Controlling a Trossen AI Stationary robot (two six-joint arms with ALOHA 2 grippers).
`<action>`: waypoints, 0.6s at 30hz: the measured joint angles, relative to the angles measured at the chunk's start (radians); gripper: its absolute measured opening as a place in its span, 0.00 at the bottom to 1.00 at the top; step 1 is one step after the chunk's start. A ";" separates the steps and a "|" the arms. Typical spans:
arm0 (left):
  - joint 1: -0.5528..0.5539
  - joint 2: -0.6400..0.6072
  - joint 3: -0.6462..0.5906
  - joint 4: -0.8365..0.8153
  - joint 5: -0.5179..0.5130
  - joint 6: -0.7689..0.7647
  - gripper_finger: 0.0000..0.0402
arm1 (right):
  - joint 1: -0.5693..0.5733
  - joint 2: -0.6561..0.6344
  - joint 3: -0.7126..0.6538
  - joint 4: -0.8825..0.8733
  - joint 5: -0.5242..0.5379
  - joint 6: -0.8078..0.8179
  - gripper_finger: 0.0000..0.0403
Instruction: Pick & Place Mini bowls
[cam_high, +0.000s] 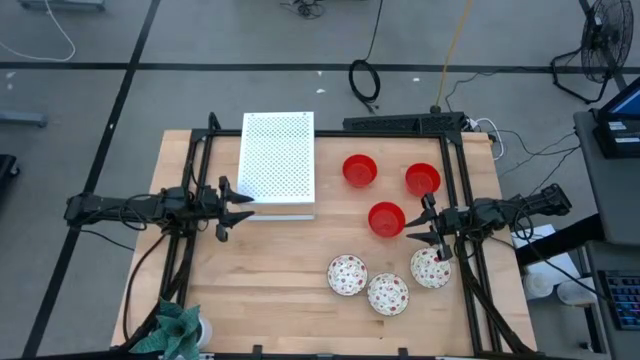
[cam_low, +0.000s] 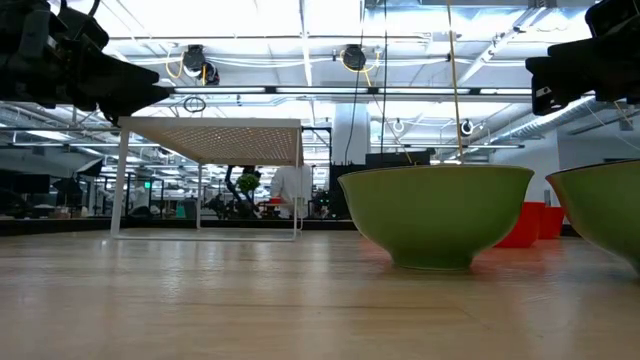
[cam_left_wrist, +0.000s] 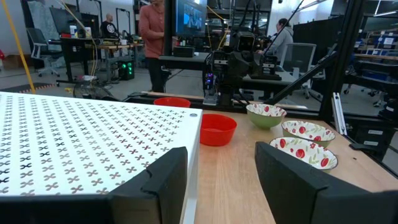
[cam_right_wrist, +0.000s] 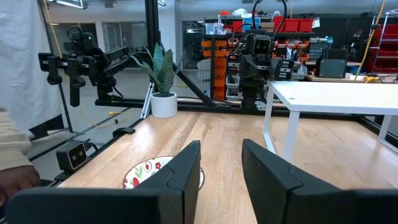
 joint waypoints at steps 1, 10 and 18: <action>0.000 0.000 0.000 0.000 0.000 0.000 0.48 | 0.000 0.000 0.000 0.000 0.000 0.000 0.26; 0.000 0.000 0.000 0.000 0.000 0.000 0.48 | 0.000 0.000 0.000 0.032 0.000 -0.175 0.26; 0.000 0.000 0.000 0.000 0.000 0.000 0.48 | 0.000 0.000 0.000 0.031 0.000 -0.296 0.26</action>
